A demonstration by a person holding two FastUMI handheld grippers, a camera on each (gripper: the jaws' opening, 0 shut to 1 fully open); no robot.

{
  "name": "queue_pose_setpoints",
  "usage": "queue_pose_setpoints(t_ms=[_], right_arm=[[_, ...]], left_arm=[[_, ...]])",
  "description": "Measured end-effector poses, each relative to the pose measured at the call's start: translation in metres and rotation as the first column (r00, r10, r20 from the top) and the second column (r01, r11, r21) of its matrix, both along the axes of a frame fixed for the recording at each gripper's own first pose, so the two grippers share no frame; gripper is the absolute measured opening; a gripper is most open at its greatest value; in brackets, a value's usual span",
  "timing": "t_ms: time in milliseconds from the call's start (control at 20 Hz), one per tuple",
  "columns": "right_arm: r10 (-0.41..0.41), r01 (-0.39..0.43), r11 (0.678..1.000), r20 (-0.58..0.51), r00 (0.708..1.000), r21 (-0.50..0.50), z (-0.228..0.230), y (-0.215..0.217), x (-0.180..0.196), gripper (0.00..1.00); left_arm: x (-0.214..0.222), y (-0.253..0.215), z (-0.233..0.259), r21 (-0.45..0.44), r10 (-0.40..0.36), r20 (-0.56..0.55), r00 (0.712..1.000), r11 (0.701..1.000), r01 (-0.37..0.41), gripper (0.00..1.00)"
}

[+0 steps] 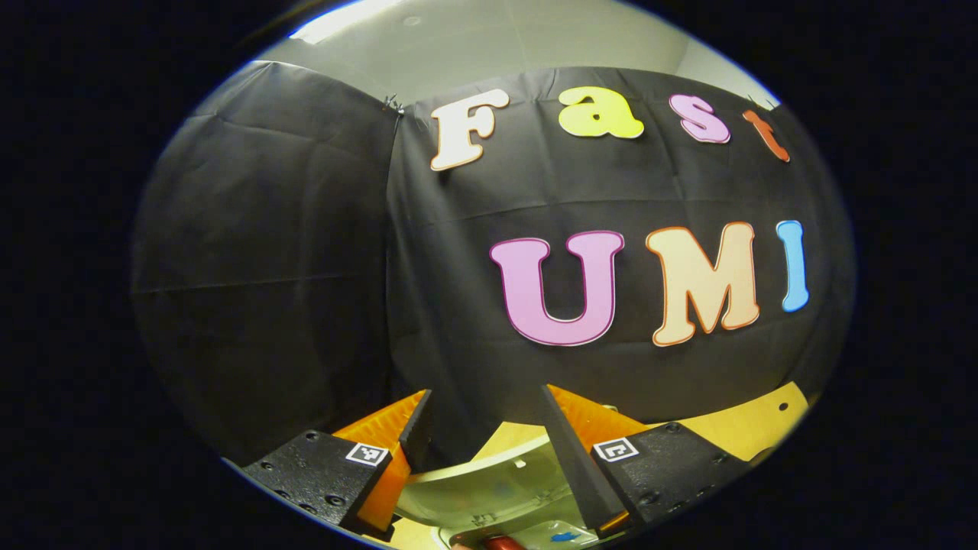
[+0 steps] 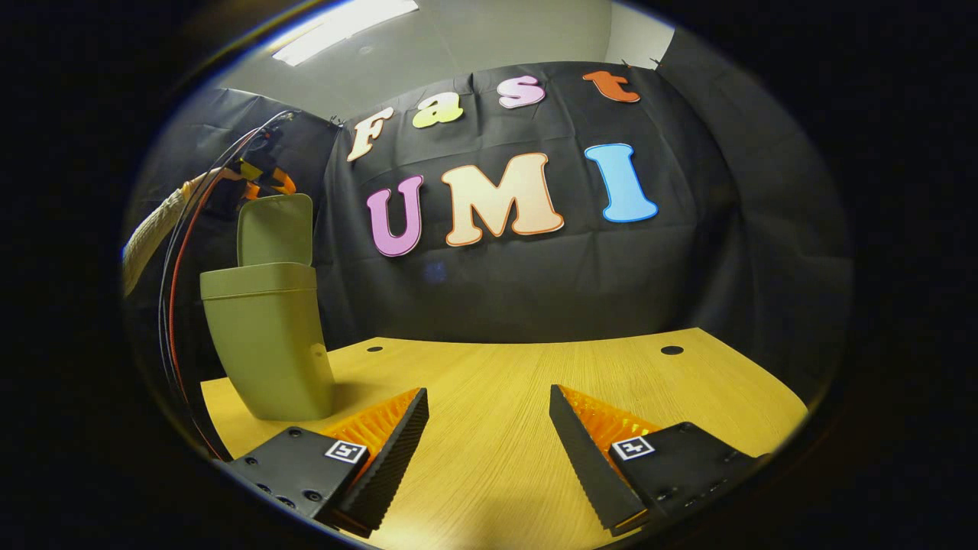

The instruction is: Press the lid of the desktop garbage bin to open it, pick up the crumpled paper on the desktop and throw it into the bin, then pick up the pop can on the desktop and drop it into the bin, and finally close the garbage bin lid.

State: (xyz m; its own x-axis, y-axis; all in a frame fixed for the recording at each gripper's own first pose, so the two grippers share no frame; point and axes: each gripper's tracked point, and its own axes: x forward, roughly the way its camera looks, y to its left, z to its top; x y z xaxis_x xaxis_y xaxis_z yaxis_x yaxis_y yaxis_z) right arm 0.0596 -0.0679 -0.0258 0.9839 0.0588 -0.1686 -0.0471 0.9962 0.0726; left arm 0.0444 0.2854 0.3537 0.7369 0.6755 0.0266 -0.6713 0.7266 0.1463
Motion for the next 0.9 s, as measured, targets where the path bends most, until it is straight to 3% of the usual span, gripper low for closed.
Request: queue_pose_setpoints(t_ms=[450, 650, 750, 900], right_arm=[[0.007, -0.007, 1.0, -0.001, 1.0, 0.014, 0.001, 0.002, 0.001, 1.0], [0.01, -0.01, 1.0, -0.006, 1.0, 0.013, -0.001, 0.003, 0.0, 1.0], [0.011, -0.011, 1.0, -0.011, 1.0, 0.011, -0.003, 0.003, -0.001, 1.0], [0.014, -0.014, 1.0, -0.017, 1.0, 0.011, -0.004, 0.006, 0.002, 1.0]], left_arm=[[-0.014, -0.087, -0.066, -0.075, -0.254, 0.024, 0.967, 0.964, 0.255, 0.83], [-0.024, -0.102, -0.111, -0.104, -0.286, 0.023, 0.958, 0.952, 0.287, 0.87], [-0.026, -0.108, -0.135, -0.144, -0.3, 0.018, 0.954, 0.943, 0.299, 0.84], [-0.03, -0.107, -0.166, -0.189, -0.287, -0.01, 0.958, 0.941, 0.28, 0.87]])
